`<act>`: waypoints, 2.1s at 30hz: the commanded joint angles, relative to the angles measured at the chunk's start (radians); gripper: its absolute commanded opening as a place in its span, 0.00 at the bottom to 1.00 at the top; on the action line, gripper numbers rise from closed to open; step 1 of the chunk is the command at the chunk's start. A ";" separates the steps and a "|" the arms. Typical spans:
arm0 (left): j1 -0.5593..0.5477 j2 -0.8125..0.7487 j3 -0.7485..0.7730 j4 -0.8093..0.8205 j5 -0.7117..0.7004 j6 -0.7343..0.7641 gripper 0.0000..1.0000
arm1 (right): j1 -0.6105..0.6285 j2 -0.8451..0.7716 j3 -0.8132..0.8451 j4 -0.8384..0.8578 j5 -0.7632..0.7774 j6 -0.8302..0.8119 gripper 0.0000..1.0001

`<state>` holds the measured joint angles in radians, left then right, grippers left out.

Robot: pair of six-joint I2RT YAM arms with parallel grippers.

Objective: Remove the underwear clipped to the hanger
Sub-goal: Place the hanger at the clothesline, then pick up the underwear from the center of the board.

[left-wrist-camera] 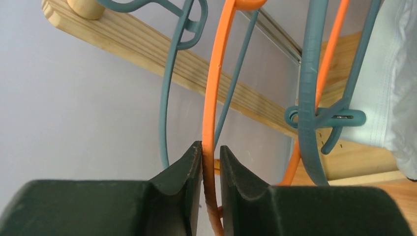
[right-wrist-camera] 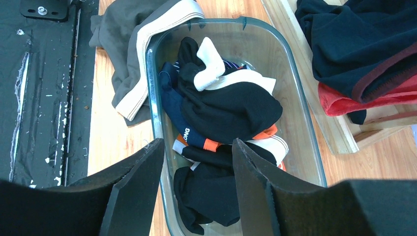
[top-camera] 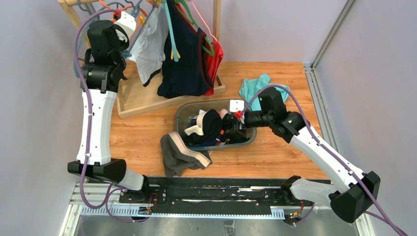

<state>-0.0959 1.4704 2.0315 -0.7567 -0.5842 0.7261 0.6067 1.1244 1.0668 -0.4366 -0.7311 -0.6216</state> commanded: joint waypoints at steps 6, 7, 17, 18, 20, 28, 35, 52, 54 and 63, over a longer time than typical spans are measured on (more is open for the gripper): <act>-0.005 -0.068 -0.020 -0.020 -0.037 0.014 0.42 | 0.018 -0.009 -0.006 -0.009 0.004 -0.003 0.54; -0.005 -0.078 -0.022 -0.018 -0.038 0.013 0.45 | 0.018 -0.009 -0.006 -0.009 0.005 -0.003 0.54; -0.005 -0.223 -0.174 0.025 -0.004 -0.006 0.65 | 0.018 0.000 -0.006 -0.014 0.005 -0.001 0.54; -0.005 -0.238 -0.191 0.026 0.007 -0.015 0.66 | 0.018 0.001 -0.005 -0.013 0.006 -0.001 0.54; -0.005 -0.273 -0.222 0.024 0.040 -0.036 0.67 | 0.017 0.004 -0.006 -0.013 0.006 -0.002 0.54; -0.005 -0.396 -0.328 -0.044 0.343 -0.197 0.74 | 0.018 0.018 -0.003 -0.017 0.008 0.000 0.54; -0.005 -0.534 -0.561 -0.136 0.771 -0.217 0.76 | 0.018 0.024 -0.001 -0.018 0.018 0.005 0.55; -0.124 -0.552 -1.176 -0.115 0.869 0.000 0.75 | 0.021 0.083 0.002 -0.024 0.036 0.002 0.55; -0.126 -0.528 -1.226 -0.060 0.848 0.005 0.76 | 0.021 0.082 0.001 -0.024 0.038 0.002 0.55; -0.130 -0.383 -1.305 0.068 0.843 -0.004 0.79 | 0.020 0.080 -0.003 -0.024 0.037 -0.003 0.55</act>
<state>-0.2142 1.0531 0.7464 -0.7841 0.2497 0.7166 0.6071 1.2060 1.0668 -0.4473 -0.7029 -0.6212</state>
